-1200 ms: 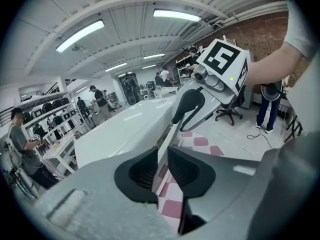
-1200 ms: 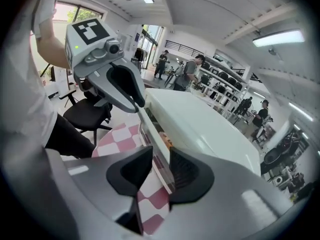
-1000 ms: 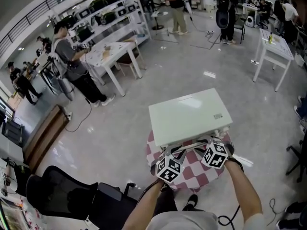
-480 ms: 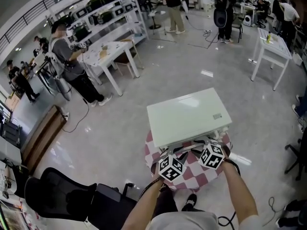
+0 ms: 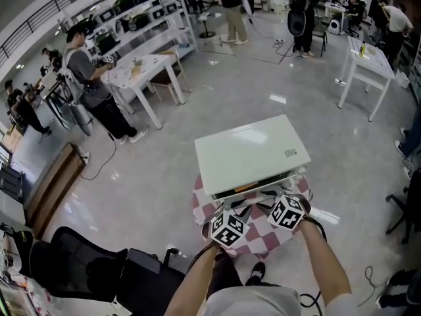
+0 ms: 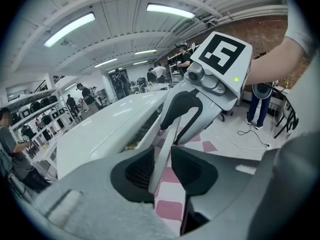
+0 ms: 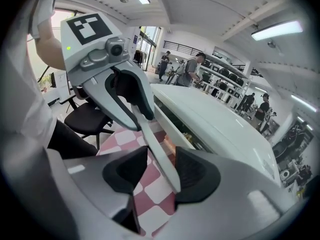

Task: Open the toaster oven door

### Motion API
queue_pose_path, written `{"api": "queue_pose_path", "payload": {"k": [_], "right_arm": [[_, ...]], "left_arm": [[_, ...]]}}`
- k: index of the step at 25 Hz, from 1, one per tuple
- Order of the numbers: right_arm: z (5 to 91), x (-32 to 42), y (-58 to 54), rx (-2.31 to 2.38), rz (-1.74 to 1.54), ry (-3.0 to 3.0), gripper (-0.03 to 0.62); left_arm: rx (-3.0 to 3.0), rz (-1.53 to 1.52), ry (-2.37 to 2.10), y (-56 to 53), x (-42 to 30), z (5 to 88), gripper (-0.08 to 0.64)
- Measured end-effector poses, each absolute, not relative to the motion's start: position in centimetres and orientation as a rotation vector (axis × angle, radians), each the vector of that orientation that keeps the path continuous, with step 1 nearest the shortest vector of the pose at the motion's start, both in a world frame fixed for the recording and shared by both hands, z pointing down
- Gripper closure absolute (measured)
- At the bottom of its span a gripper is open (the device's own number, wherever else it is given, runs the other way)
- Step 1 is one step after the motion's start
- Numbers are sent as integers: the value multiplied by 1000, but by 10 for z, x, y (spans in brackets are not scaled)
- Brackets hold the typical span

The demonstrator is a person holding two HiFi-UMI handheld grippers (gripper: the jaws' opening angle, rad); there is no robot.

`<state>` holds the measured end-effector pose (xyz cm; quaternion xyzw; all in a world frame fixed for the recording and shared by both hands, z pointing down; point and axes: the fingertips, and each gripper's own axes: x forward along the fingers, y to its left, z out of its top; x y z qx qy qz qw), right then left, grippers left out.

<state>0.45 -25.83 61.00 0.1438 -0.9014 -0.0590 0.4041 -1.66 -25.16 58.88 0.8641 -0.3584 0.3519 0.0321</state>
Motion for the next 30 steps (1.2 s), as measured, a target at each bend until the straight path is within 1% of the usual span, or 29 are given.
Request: {"api": "queue_pose_path", "payload": {"k": [6, 12, 20, 30], "right_arm": [[613, 10, -246, 389, -106, -2296, 416], [615, 12, -238, 368, -26, -2309, 413], [615, 17, -229, 340, 63, -2310, 407], [622, 20, -213, 361, 50, -2297, 405]], "left_arm": [[2649, 1063, -1087, -240, -12, 593, 454], [2628, 974, -1056, -233, -11, 596, 460], [2620, 955, -1037, -223, -8, 597, 465], [2605, 938, -1040, -211, -7, 602, 465]]}}
